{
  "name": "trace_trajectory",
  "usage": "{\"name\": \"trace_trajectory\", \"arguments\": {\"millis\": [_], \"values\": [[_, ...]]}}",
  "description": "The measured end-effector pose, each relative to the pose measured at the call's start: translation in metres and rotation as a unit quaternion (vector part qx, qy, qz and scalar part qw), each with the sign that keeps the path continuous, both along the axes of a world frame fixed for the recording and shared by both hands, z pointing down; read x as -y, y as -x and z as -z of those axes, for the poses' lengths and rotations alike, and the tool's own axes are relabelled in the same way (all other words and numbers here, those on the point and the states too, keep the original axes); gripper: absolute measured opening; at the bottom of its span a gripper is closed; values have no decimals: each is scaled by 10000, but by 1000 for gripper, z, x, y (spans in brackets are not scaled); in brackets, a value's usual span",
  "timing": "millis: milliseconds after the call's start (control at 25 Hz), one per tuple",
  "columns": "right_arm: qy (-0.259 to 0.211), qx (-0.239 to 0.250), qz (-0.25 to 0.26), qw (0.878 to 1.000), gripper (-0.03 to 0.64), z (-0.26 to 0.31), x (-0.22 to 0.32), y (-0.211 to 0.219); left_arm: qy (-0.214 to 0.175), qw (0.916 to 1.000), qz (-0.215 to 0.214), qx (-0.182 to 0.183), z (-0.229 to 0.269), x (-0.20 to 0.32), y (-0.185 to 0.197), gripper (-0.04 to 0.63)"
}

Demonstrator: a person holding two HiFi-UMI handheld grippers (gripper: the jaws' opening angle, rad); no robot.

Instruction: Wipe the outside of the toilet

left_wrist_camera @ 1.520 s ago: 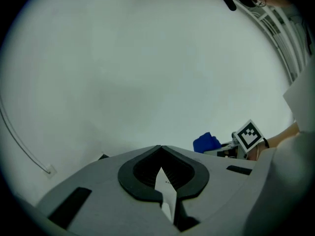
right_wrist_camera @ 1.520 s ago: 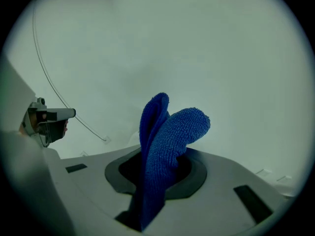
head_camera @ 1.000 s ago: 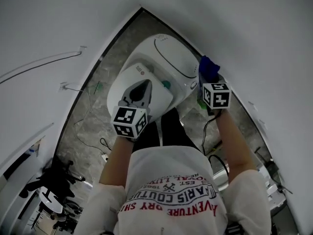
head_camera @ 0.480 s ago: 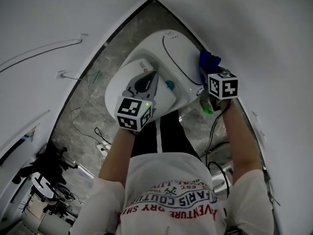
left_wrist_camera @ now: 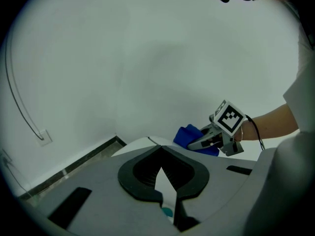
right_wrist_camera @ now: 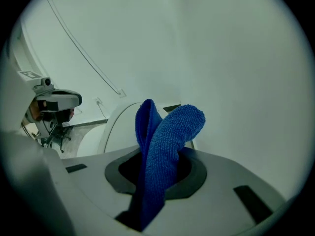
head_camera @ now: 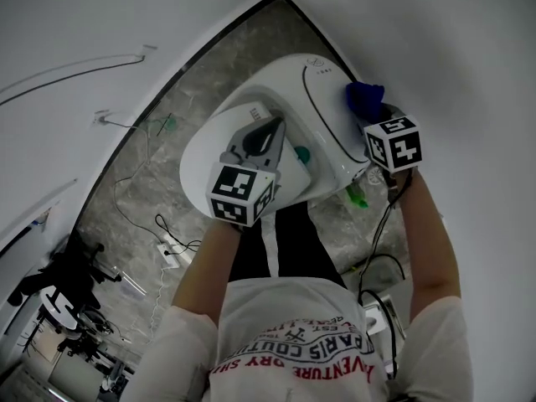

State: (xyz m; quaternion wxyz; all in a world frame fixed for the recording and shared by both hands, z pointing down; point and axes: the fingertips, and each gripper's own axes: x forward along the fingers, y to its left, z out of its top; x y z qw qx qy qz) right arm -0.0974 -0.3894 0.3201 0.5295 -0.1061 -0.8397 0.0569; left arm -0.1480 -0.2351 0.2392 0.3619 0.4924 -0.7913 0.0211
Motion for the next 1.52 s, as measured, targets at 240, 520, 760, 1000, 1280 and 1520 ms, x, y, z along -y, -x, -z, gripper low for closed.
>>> {"name": "trace_trajectory", "arguments": {"millis": [240,520,760,1000,1280,1520], "values": [[-345,223,632,9972,72,0,-12,42,-158,9995,267,-27,-25,-17,37,8],[-743,397,1166,9896,72,-4,-26,82,-308,9991,290,-93,-67,-33,65,8],[-525,415,1322,9890,72,-10,-44,118,-334,9983,444,-185,-92,-51,82,8],[-331,16,1945,9803,72,-21,-86,162,-312,9977,525,-293,-106,-81,89,8],[-824,-793,2770,9540,72,-54,-121,184,-238,9939,948,-503,-128,-134,105,8],[-1037,-1358,3263,9297,72,-79,-142,194,-168,9890,1322,-639,-144,-171,119,8]]}}
